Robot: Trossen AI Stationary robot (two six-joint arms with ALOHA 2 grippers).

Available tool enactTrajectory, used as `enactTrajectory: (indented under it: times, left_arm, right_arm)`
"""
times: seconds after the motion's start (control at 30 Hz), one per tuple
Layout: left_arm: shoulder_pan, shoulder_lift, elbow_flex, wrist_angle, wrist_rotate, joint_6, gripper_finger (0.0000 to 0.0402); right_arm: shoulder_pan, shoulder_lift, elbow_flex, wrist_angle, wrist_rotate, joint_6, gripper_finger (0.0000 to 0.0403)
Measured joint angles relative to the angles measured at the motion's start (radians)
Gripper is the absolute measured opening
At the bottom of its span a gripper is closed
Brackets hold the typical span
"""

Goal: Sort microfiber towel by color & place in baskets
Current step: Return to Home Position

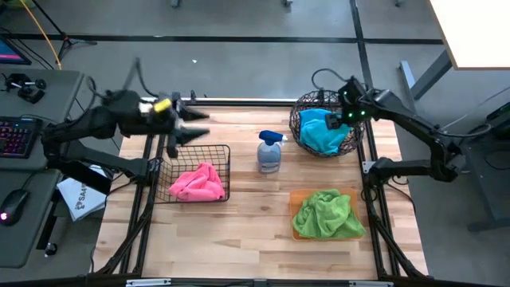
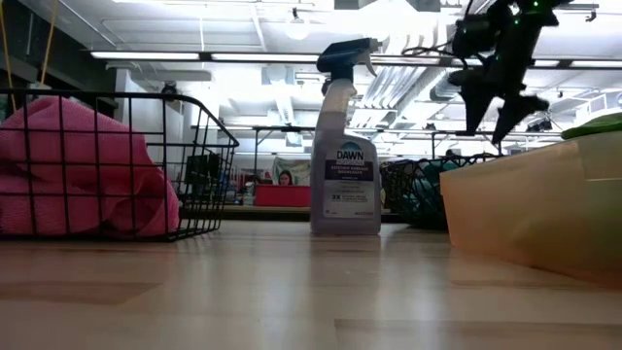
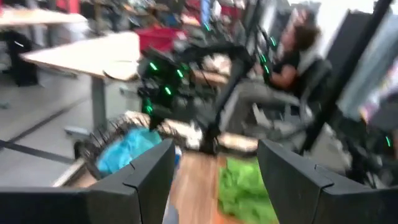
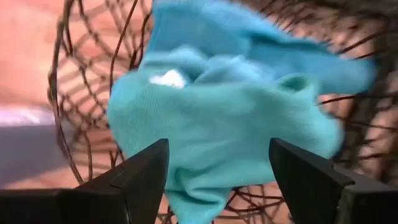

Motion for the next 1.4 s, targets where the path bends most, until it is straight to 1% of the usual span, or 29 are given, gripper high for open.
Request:
enactTrajectory:
  times: [0.07, 0.13, 0.2, 0.27, 0.33, 0.43, 0.53, 0.57, 0.63, 0.67, 0.8, 0.87, 1.13, 1.2, 1.3, 1.4]
  left_arm:
    - [0.000, -0.009, -0.072, 0.027, 0.061, -0.002, 0.0216]
    - [0.000, -0.025, -0.171, 0.130, 0.134, -0.041, 0.0214]
    - [-0.001, -0.056, -0.286, 0.235, 0.144, -0.077, 0.0206]
    - [-0.003, -0.105, -0.400, 0.363, 0.131, -0.112, 0.0191]
    - [-0.002, -0.162, -0.515, 0.461, 0.108, -0.139, 0.0170]
    - [0.000, -0.258, -0.681, 0.555, 0.051, -0.158, 0.0127]
    - [0.010, -0.379, -0.821, 0.663, 0.002, -0.166, 0.0072]
    - [0.015, -0.416, -0.865, 0.700, -0.004, -0.177, 0.0052]
    - [0.021, -0.488, -0.941, 0.757, -0.005, -0.200, 0.0016]
    - [0.021, -0.521, -0.977, 0.777, -0.005, -0.210, 0.0009]
    - [0.021, -0.638, -1.093, 0.839, -0.027, -0.239, 0.0006]
    - [0.021, -0.685, -1.140, 0.855, -0.041, -0.240, 0.0001]
    - [0.021, -0.812, -1.301, 0.899, -0.099, -0.247, 0.0000]
    - [0.021, -0.834, -1.333, 0.903, -0.115, -0.260, 0.0000]
    - [0.021, -0.849, -1.331, 0.849, -0.126, -0.266, 0.0000]
    - [0.021, -0.850, -1.331, 0.849, -0.119, -0.273, 0.0000]
  right_arm:
    - [0.015, -0.015, -0.047, 0.045, -0.054, -0.020, 0.0272]
    - [0.037, -0.049, -0.066, 0.120, -0.120, -0.026, 0.0267]
    - [0.066, -0.095, -0.062, 0.201, -0.148, -0.005, 0.0252]
    - [0.093, -0.138, -0.037, 0.261, -0.151, 0.020, 0.0227]
    - [0.121, -0.177, -0.005, 0.312, -0.150, 0.023, 0.0191]
    - [0.166, -0.218, 0.044, 0.328, -0.124, 0.014, 0.0117]
    - [0.217, -0.249, 0.075, 0.328, -0.062, 0.007, 0.0028]
    - [0.236, -0.260, 0.080, 0.328, -0.037, 0.005, 0.0014]
    - [0.267, -0.275, 0.083, 0.328, -0.003, 0.016, 0.0018]
    - [0.280, -0.279, 0.083, 0.327, 0.000, 0.025, 0.0021]
    - [0.342, -0.285, 0.083, 0.325, 0.001, 0.033, 0.0004]
    - [0.381, -0.285, 0.083, 0.334, 0.000, 0.035, 0.0005]
    - [0.537, -0.285, 0.081, 0.351, 0.003, 0.115, 0.0001]
    - [0.579, -0.288, 0.075, 0.351, 0.003, 0.138, 0.0001]
    - [0.648, -0.291, 0.074, 0.344, 0.013, 0.156, 0.0000]
    - [0.740, -0.296, 0.074, 0.342, 0.055, 0.157, 0.0000]
